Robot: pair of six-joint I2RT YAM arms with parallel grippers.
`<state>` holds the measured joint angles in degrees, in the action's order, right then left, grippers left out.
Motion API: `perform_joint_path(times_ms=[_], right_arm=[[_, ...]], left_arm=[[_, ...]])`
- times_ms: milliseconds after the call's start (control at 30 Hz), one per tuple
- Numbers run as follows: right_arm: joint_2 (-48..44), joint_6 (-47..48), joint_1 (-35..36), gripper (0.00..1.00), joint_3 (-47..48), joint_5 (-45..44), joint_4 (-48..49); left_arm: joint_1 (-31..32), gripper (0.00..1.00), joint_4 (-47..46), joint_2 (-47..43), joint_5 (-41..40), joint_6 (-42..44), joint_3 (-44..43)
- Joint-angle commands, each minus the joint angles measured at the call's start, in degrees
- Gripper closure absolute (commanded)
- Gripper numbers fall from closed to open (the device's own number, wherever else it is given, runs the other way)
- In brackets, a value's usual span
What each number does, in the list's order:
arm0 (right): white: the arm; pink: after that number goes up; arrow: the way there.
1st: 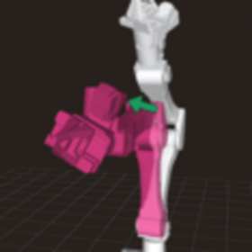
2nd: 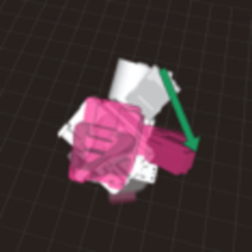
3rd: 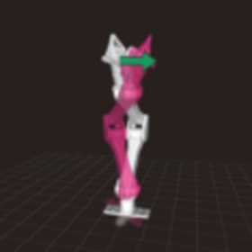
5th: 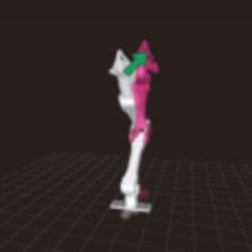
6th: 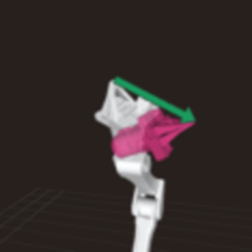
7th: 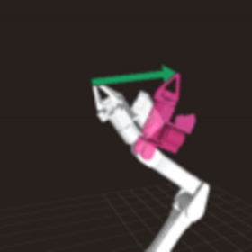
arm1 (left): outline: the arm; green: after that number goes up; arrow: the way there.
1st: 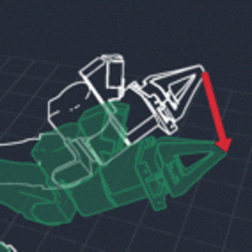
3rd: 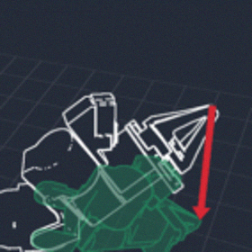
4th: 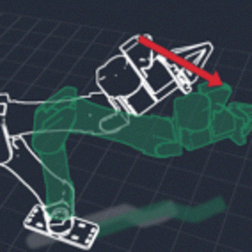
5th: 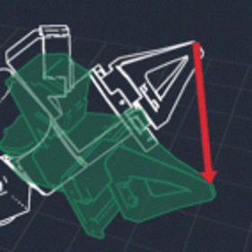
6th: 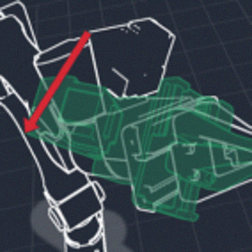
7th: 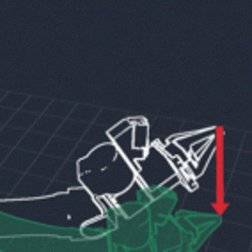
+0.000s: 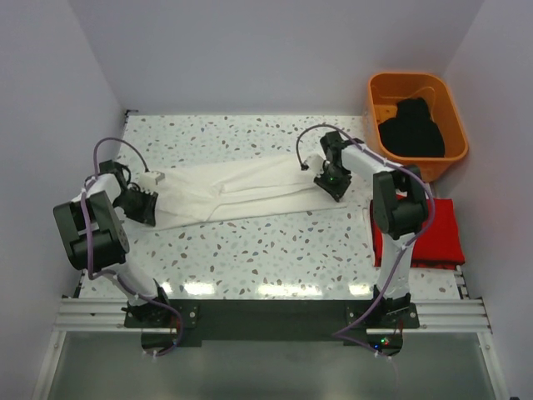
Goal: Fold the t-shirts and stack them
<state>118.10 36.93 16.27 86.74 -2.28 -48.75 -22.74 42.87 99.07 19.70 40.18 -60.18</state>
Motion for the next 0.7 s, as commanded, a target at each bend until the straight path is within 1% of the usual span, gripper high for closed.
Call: perform_joint_path(times_ms=[0,33,67,100,133,167,233,267,300,333,367,400,433,467,533,567,600,633,667], right_arm=[[-3.49,-0.62,-1.07,0.74,3.85,4.27,-5.29],[-3.49,-1.85,-0.98,0.73,9.18,7.09,-6.61],[-3.32,-4.64,-0.46,0.71,11.93,9.55,-7.66],[-3.14,-6.15,0.07,0.69,14.22,11.84,-8.46],[-2.71,-8.51,1.21,0.66,18.08,16.3,-8.81],[-2.53,-10.02,2.0,0.65,19.51,18.52,-8.73],[-2.0,-13.53,3.93,0.62,22.14,22.91,-6.63],[-1.04,-16.25,6.29,0.62,22.94,24.24,-6.18],[-0.6,-18.01,7.53,0.61,23.56,25.39,-4.44],[-0.25,-20.03,8.68,0.6,24.09,26.97,-3.03],[0.63,-24.32,10.95,0.58,24.18,29.85,-1.36],[1.07,-26.88,12.02,0.56,23.74,31.36,2.83],[1.51,-31.52,14.38,0.54,23.57,32.07,5.13],[2.04,-33.04,15.71,0.5,23.56,32.95,8.99],[3.36,-35.16,18.61,0.45,23.21,32.61,12.87],[3.8,-35.0,21.4,0.42,23.3,31.56,14.11],[4.5,-34.38,22.82,0.42,23.21,30.77,16.65],[4.85,-33.51,25.71,0.42,23.21,29.46,17.8],[5.2,-30.72,27.13,0.42,23.21,28.4,18.86]], left_arm=[[-0.55,0.71,5.47,-5.1,7.27,-0.53,-0.45],[-0.64,0.69,5.55,-5.81,8.84,-1.24,-1.42],[-0.64,0.66,6.43,-6.25,10.77,-1.68,-3.86],[-0.64,0.62,6.52,-6.25,13.14,-3.78,-4.93],[-0.64,0.6,6.78,-5.47,14.47,-4.93,-7.03],[-0.55,0.59,7.13,-4.85,16.49,-5.72,-8.01],[-0.64,0.57,6.96,-3.8,17.29,-9.15,-9.16],[-0.64,0.56,6.87,-2.84,17.91,-10.2,-9.77],[-0.64,0.52,6.53,-2.48,17.83,-12.74,-9.78],[-0.64,0.51,6.17,-2.21,17.83,-13.98,-9.52],[-0.64,0.51,5.3,-1.86,17.48,-15.3,-8.56],[-0.64,0.52,4.51,-1.69,16.86,-18.62,-7.94],[-0.64,0.52,2.76,-1.68,16.16,-20.56,-7.15],[-0.64,0.52,2.31,-1.51,14.76,-21.98,-6.1],[-0.72,0.52,0.56,-1.33,13.61,-26.11,-5.3],[-0.81,0.52,-0.06,-1.51,12.82,-27.6,-4.16],[-0.81,0.52,-0.59,-1.59,12.38,-30.31,-3.72],[-0.9,0.52,-1.29,-1.42,11.94,-31.65,-3.19],[-0.81,0.52,-1.39,-1.25,10.81,-32.88,-2.75]])
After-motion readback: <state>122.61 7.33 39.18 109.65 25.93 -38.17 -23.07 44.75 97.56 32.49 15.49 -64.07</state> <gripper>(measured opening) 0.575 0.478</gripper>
